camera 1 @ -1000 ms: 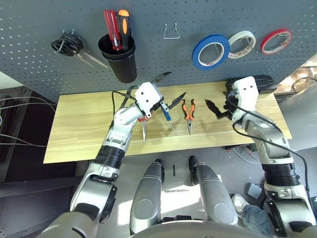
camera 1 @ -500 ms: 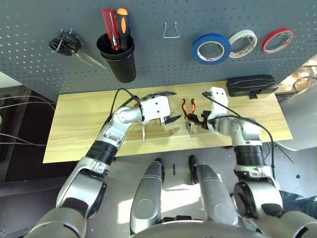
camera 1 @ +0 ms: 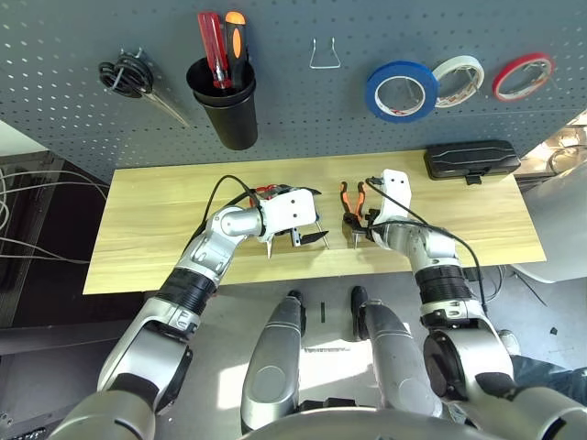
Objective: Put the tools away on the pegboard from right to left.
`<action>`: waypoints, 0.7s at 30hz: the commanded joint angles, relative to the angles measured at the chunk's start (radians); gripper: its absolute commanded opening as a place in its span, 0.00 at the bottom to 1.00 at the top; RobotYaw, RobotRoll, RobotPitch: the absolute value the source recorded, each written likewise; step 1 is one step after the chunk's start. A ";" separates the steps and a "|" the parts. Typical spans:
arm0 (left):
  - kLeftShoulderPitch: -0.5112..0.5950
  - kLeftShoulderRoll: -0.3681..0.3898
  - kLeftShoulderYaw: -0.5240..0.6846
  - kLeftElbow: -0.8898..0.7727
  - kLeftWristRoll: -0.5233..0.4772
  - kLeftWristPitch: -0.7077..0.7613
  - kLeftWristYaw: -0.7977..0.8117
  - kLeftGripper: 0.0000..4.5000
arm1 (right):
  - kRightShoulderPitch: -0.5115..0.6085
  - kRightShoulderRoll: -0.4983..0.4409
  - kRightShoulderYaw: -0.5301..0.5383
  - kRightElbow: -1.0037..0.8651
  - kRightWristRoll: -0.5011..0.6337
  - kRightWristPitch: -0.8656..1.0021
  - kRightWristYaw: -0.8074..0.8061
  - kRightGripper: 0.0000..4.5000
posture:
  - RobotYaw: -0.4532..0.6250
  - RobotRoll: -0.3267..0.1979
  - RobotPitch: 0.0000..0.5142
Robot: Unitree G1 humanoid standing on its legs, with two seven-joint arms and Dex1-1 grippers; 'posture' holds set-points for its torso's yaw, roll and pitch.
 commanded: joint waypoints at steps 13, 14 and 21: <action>0.033 -0.003 -0.003 -0.029 -0.011 0.028 -0.012 1.00 | -0.082 0.001 0.004 0.320 -0.022 -0.178 0.000 0.99 | 0.55 0.62 0.71; 0.037 -0.003 -0.004 -0.035 -0.013 0.033 -0.014 1.00 | -0.091 0.000 0.003 0.335 -0.023 -0.180 -0.001 0.99 | 0.54 0.62 0.71; 0.038 -0.007 -0.010 -0.048 -0.014 0.062 -0.030 1.00 | -0.153 -0.010 0.000 0.353 -0.010 -0.057 0.005 0.99 | 0.51 0.62 0.73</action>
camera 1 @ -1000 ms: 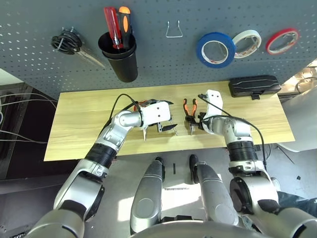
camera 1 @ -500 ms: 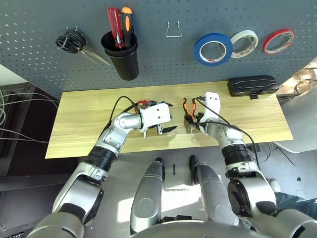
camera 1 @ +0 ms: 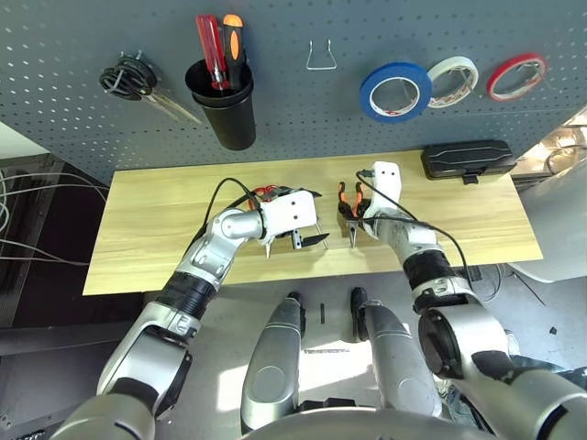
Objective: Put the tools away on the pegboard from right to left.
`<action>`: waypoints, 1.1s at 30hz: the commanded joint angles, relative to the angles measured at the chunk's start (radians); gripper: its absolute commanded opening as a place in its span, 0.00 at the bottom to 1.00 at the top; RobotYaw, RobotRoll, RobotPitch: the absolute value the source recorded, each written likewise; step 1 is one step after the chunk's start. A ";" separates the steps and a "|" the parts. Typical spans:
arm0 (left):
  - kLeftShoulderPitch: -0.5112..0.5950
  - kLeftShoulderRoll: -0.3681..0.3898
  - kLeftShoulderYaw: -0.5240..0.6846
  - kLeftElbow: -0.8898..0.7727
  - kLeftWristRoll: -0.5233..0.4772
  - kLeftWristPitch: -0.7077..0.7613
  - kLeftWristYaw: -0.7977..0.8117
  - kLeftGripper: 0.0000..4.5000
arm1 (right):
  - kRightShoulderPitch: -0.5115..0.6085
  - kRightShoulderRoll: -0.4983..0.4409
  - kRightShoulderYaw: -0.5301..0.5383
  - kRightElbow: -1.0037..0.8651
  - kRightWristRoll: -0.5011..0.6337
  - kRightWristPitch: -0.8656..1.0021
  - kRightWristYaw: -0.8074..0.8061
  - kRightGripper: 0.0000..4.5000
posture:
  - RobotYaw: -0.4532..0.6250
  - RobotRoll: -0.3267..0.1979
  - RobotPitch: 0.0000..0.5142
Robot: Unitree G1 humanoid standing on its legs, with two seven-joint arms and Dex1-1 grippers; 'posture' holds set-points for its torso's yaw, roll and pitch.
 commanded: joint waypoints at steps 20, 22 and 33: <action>0.027 -0.028 -0.012 -0.010 -0.005 0.022 -0.014 1.00 | -0.037 0.053 -0.078 -0.241 0.048 0.547 -0.184 0.99 | 0.46 0.62 0.72; 0.029 -0.028 -0.008 -0.011 -0.006 0.023 -0.015 1.00 | -0.042 0.051 -0.071 -0.219 0.043 0.523 -0.184 0.95 | 0.46 0.62 0.72; 0.042 -0.020 0.001 -0.020 -0.009 0.034 -0.011 1.00 | -0.106 0.082 -0.050 -0.056 0.034 0.378 -0.167 1.00 | 0.48 0.62 0.71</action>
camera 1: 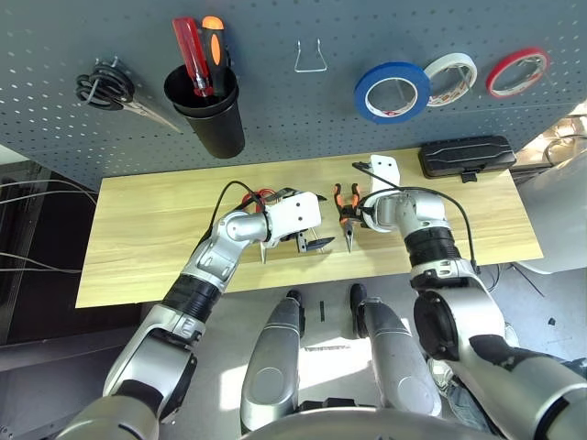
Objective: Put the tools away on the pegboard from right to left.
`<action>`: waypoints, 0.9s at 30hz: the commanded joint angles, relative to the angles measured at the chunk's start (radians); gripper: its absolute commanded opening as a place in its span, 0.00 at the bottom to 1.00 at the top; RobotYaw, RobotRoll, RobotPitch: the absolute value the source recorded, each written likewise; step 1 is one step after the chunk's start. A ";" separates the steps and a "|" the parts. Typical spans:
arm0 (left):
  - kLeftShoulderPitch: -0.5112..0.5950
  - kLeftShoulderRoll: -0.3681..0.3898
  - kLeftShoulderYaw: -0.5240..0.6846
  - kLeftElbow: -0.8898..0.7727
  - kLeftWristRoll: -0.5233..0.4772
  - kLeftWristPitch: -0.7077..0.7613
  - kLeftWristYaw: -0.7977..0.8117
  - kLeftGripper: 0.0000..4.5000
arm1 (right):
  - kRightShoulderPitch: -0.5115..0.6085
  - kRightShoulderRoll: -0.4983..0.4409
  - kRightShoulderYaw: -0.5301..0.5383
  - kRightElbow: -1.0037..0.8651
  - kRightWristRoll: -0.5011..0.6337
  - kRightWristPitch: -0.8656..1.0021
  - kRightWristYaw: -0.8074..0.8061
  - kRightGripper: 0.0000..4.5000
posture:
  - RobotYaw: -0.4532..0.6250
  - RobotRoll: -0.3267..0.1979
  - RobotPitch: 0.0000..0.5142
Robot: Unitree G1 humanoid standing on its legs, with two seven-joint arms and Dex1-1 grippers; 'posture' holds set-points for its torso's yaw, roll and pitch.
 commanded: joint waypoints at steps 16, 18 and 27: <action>0.030 0.014 0.015 0.004 -0.019 0.014 0.008 1.00 | 0.025 0.030 0.069 0.031 0.001 0.000 0.075 0.41 | 0.47 0.62 0.69; 0.030 0.010 0.025 -0.004 -0.029 0.015 0.015 1.00 | 0.049 0.002 0.126 -0.035 -0.009 0.028 0.134 0.41 | 0.48 0.62 0.69; 0.048 0.000 0.102 -0.063 -0.097 -0.016 0.067 1.00 | 0.200 -0.322 0.419 -0.567 -0.007 0.049 0.504 0.40 | 0.48 0.62 0.69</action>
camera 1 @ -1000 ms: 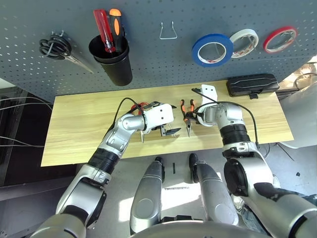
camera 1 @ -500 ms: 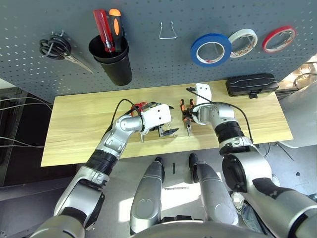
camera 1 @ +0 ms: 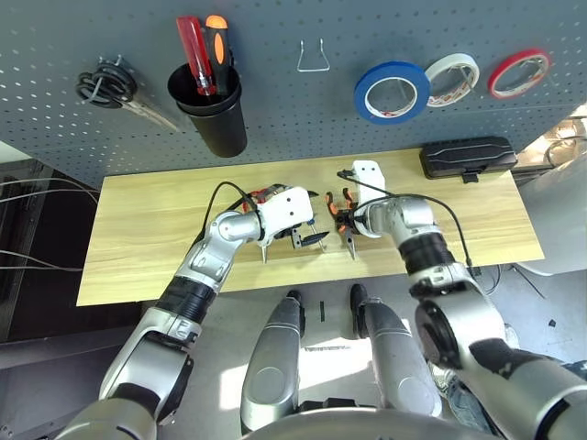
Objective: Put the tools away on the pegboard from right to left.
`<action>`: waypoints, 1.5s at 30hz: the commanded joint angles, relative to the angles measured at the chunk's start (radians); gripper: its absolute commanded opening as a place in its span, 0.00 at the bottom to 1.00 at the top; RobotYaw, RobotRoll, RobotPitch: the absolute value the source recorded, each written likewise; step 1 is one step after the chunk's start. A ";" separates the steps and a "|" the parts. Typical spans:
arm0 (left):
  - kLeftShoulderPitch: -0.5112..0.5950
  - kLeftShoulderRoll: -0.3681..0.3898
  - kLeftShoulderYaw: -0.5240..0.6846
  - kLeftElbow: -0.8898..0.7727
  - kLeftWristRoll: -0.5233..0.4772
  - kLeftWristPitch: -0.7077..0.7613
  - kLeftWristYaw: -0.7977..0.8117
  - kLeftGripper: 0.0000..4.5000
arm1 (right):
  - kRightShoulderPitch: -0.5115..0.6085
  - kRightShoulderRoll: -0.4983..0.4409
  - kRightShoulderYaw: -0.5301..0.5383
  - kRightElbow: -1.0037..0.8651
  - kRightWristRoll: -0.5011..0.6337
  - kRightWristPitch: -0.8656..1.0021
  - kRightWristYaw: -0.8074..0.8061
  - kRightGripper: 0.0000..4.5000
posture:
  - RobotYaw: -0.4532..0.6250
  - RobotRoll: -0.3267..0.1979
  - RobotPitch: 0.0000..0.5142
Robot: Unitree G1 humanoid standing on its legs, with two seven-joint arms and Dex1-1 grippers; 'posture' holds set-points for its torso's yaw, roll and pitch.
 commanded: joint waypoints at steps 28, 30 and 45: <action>0.005 0.007 0.046 0.035 -0.008 0.027 0.083 1.00 | -0.095 -0.043 -0.003 -0.045 -0.007 -0.097 0.151 0.19 | 0.47 0.62 0.71; 0.010 0.012 0.043 0.030 -0.002 0.049 0.083 1.00 | -0.129 -0.003 -0.004 0.053 -0.026 -0.128 0.126 0.34 | 0.49 0.62 0.73; 0.066 0.015 0.046 -0.057 0.000 0.117 0.104 1.00 | -0.258 0.085 0.101 0.422 -0.207 -0.401 0.152 0.99 | 0.54 0.62 0.80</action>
